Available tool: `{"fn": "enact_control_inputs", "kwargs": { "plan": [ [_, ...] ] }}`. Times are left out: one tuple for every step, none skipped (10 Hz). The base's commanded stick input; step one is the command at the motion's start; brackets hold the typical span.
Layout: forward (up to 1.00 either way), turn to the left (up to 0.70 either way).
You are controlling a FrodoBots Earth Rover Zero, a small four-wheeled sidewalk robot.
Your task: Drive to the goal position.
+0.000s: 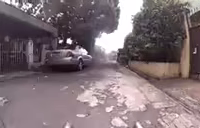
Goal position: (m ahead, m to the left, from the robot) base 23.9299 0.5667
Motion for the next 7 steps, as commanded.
{"fn": "enact_control_inputs", "kwargs": {
  "plan": [
    [0.70,0.00],
    [0.70,0.00],
    [0.70,-0.08],
    [0.70,-0.12],
    [0.70,-0.09],
    [0.70,-0.03],
    [0.70,0.00]
  ]
}}
